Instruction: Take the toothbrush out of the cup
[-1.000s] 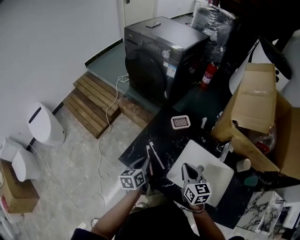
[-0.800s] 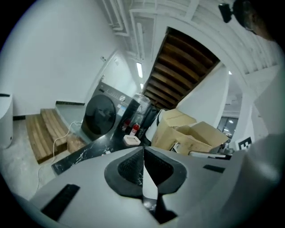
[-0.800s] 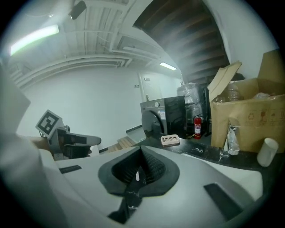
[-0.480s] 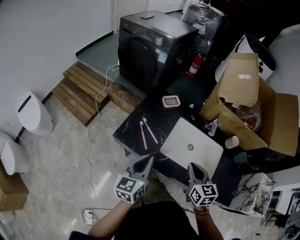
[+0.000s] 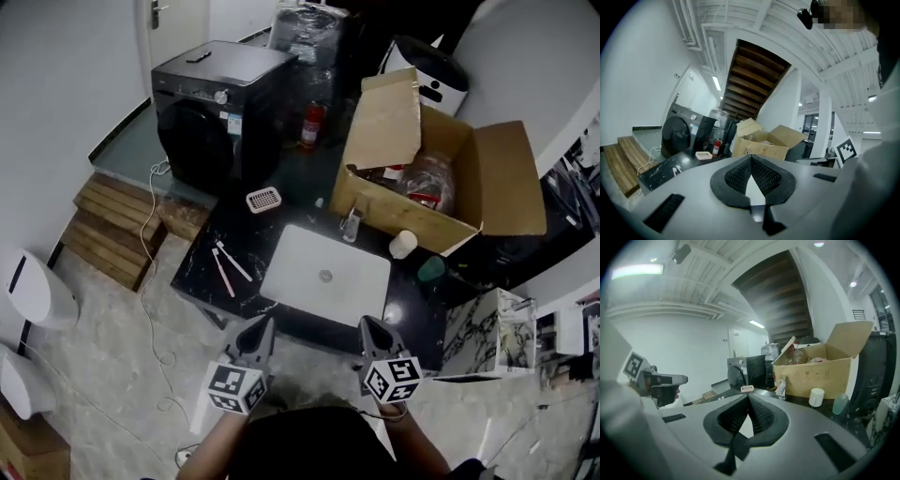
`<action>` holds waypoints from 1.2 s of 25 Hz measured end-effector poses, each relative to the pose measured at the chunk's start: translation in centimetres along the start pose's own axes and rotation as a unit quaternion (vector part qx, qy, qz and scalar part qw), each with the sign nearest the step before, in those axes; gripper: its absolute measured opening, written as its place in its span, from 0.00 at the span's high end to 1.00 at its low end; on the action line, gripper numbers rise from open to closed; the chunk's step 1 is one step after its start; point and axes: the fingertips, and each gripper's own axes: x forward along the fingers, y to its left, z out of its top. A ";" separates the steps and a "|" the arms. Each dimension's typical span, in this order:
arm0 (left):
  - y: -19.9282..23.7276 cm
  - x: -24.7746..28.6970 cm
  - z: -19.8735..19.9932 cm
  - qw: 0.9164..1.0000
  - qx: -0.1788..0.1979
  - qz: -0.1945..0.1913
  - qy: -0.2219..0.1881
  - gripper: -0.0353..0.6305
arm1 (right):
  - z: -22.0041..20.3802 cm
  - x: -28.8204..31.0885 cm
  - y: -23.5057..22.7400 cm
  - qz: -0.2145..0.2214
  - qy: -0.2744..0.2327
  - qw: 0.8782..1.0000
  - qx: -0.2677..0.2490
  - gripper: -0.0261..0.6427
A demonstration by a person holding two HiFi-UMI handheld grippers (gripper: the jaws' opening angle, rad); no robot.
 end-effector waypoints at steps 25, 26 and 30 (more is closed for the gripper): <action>-25.0 12.7 -4.6 0.996 0.072 -0.058 0.000 0.91 | -0.5 -24.1 -26.8 -0.169 -0.076 0.983 0.008 0.94; -25.4 12.9 -4.6 0.995 0.073 -0.060 0.000 0.91 | -0.6 -24.4 -27.1 -0.170 -0.078 0.982 0.011 0.94; -26.9 13.6 -4.9 0.996 0.057 -0.069 -0.001 0.91 | -1.3 -25.3 -27.5 -0.164 -0.082 0.983 0.011 0.94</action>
